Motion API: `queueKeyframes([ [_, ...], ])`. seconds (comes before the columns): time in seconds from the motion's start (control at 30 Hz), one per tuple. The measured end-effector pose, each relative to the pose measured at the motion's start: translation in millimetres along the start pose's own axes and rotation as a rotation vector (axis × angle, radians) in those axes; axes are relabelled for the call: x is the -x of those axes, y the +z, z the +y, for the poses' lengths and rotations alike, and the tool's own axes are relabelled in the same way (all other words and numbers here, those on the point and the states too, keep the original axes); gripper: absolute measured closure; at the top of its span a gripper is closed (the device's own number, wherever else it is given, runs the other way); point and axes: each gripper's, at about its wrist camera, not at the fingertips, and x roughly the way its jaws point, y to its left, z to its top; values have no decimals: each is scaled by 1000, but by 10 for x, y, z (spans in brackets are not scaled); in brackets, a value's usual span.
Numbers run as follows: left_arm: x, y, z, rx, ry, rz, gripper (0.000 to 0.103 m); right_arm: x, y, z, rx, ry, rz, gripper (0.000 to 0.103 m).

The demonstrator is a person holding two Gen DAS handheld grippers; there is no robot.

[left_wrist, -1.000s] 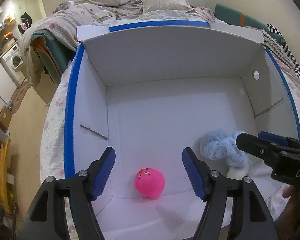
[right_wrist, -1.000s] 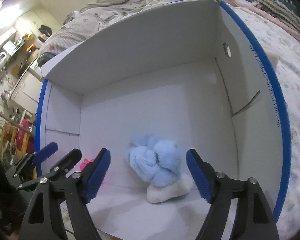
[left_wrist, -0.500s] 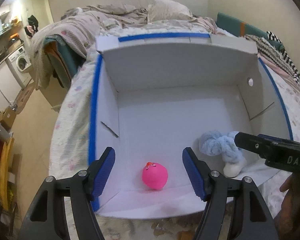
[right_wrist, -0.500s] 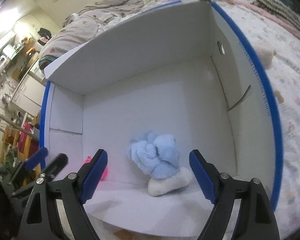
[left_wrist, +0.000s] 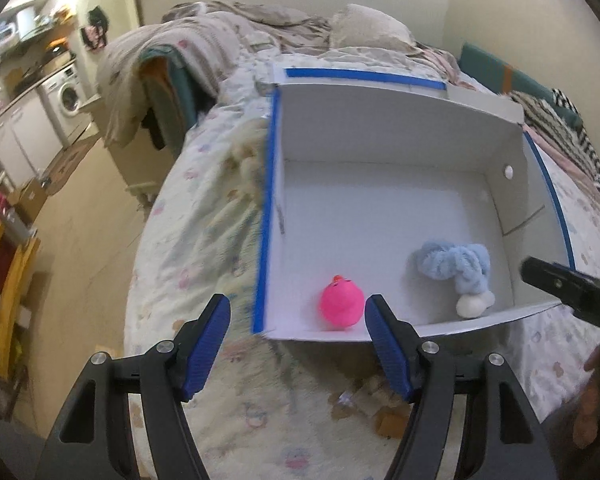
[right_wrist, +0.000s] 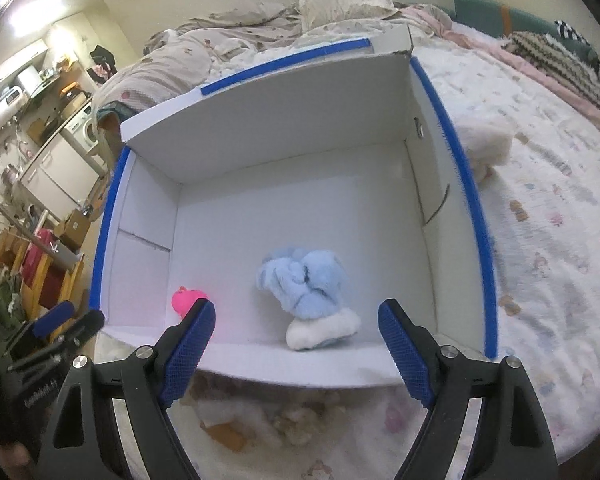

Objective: Organize soft objects
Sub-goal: 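Move both tools back to the items and grasp the tan foam tube with the left tool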

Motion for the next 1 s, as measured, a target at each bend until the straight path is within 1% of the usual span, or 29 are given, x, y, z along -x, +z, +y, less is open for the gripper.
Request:
queueKeyframes([
  [0.2, 88, -86, 280, 100, 6, 6, 36, 125, -182, -61, -9, -23, 2, 14],
  [0.33, 120, -168, 431, 142, 13, 12, 36, 207, -236, -71, -9, -30, -8, 14],
  [0.43, 129, -224, 485, 147, 24, 20, 36, 229, -278, -68, -11, -33, -4, 14],
  [0.57, 102, -274, 510, 150, 30, 42, 36, 249, -346, -74, -39, -4, 11, 14],
  [0.63, 57, -292, 497, 149, 27, 67, 36, 254, -393, -56, -47, 4, 21, 14],
  [0.8, -96, -345, 399, 129, -9, 139, 36, 204, -458, 12, -35, 21, 54, 14],
  [0.9, -182, -373, 308, 103, 2, 172, 36, 124, -472, 30, -33, 37, 93, 14],
  [1.0, -241, -391, 276, 104, -4, 195, 36, -22, -509, -54, -92, 51, 163, 14],
])
